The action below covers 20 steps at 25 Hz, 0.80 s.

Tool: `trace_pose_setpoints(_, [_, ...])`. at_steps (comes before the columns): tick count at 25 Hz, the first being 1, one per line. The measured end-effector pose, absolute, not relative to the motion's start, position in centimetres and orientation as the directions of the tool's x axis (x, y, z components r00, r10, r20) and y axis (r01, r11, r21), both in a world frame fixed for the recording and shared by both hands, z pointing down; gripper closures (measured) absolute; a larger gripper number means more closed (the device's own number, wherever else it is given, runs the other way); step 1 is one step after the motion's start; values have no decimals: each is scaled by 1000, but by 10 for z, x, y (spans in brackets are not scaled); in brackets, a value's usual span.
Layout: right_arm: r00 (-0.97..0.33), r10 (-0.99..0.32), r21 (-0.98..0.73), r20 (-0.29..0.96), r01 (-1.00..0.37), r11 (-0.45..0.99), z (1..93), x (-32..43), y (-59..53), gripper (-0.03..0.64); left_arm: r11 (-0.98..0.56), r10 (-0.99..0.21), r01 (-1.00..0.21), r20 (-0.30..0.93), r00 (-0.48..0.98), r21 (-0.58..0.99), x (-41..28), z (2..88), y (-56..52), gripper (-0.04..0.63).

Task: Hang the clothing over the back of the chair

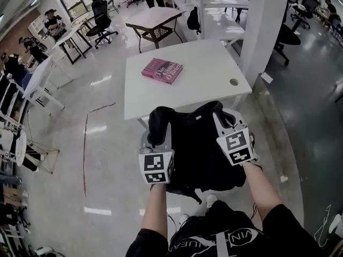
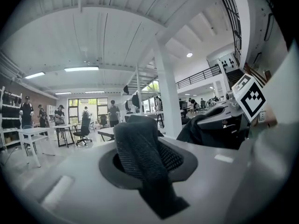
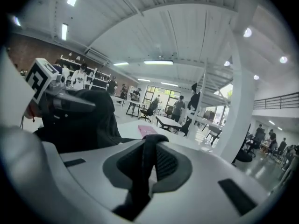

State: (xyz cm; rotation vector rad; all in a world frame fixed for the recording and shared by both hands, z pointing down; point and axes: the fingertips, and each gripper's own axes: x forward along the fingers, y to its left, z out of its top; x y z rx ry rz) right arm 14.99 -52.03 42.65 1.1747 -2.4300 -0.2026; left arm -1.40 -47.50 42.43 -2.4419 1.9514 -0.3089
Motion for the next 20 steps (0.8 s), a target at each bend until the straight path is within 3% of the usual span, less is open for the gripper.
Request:
trace_pose_setpoints(4, [-514,-758,350,401,-679,646,447,149,-521,584,-239,-962,-963,168,217,-126,-15,432,-481,486])
trace_pose_setpoints(7, [-516,-726,284,455,-688,668,460,150,-519,469,-241,-958,-962,191,214,-128,-18,438,-482,485])
trace_pose_setpoints(9, [-520,-711,246,474,-697,674,465,152,-515,426,-249,-954,-960,206,219,-131,-18,442,-481,485])
trace_pose_setpoints(15, [-493,-725,213,481,-736,642,467,176,-504,411,-241,-953,-964,218,212,-116,-16,441,-483,479])
trace_pose_setpoints(20, [-553,-639,123,534,-697,706,485,172,-462,413,-295,-928,-944,278,247,-146,-6,463,-481,464])
